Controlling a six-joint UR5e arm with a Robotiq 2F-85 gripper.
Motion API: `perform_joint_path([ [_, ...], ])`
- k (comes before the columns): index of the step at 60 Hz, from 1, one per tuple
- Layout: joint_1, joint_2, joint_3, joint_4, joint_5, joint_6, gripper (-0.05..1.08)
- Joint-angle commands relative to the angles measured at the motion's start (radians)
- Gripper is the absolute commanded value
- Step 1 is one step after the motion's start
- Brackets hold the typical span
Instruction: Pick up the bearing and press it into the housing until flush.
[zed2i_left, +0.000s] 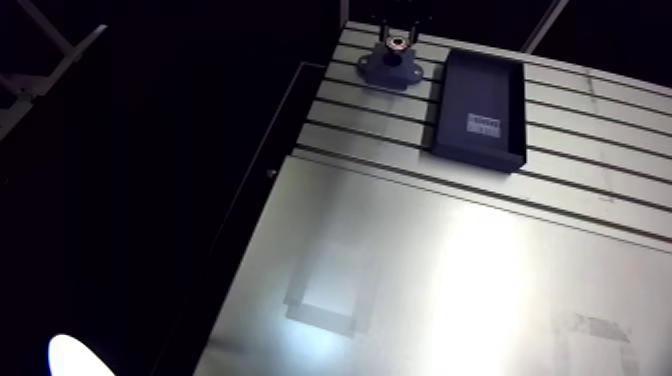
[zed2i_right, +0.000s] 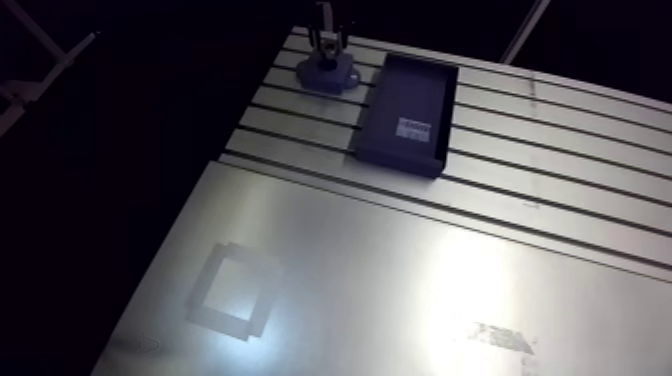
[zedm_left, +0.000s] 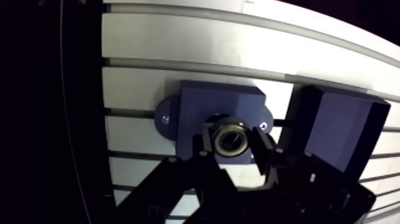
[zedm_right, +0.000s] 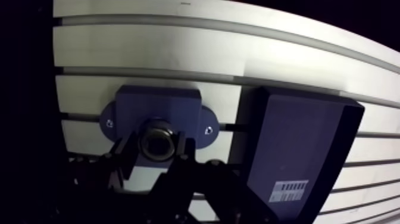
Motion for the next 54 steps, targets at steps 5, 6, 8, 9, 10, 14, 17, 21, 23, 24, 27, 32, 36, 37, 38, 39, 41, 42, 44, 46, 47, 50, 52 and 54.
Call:
perform_joint_path([
  [5,0.003,0.003,0.001,0.000,0.002,0.000,0.75],
  [6,0.003,0.003,0.001,0.000,0.003,0.000,0.75],
  [8,0.003,0.005,0.001,0.000,0.003,0.000,0.75],
  [9,0.003,0.005,0.001,0.000,0.003,0.000,0.76],
  [10,0.003,0.005,0.001,0.000,0.003,0.000,0.76],
  [14,0.003,0.008,0.001,0.000,0.003,-0.002,0.76],
  [17,0.003,0.008,0.001,0.000,0.005,0.000,0.76],
  [21,0.003,0.008,0.002,0.000,0.005,0.000,0.76],
  [23,0.004,0.009,0.002,0.000,0.005,0.000,0.76],
  [24,0.006,0.011,0.002,0.000,0.005,-0.002,0.76],
  [27,0.006,0.011,0.002,0.000,0.005,0.000,0.76],
  [32,0.007,0.013,0.003,0.000,0.003,0.000,0.76],
  [36,0.008,0.013,0.002,0.000,0.005,-0.002,0.76],
  [37,0.008,0.013,0.002,0.000,0.005,-0.002,0.76],
  [38,0.008,0.013,0.002,0.000,0.005,0.000,0.76],
  [39,0.008,0.013,0.002,0.000,0.005,0.000,0.76],
  [41,0.008,0.013,0.002,0.000,0.005,-0.002,0.76],
  [42,0.008,0.013,0.002,0.000,0.005,-0.002,0.76],
  [44,0.008,0.013,0.002,0.000,0.003,-0.002,0.76],
  [46,0.008,0.013,0.003,0.000,0.003,0.000,0.76],
  [47,0.008,0.013,0.004,0.000,0.003,0.000,0.76],
  [50,0.008,0.014,0.004,0.000,0.003,0.000,0.76],
  [52,0.008,0.017,0.004,0.000,0.002,0.000,0.76],
  [54,0.008,0.017,0.004,0.000,0.002,0.000,0.76],
])
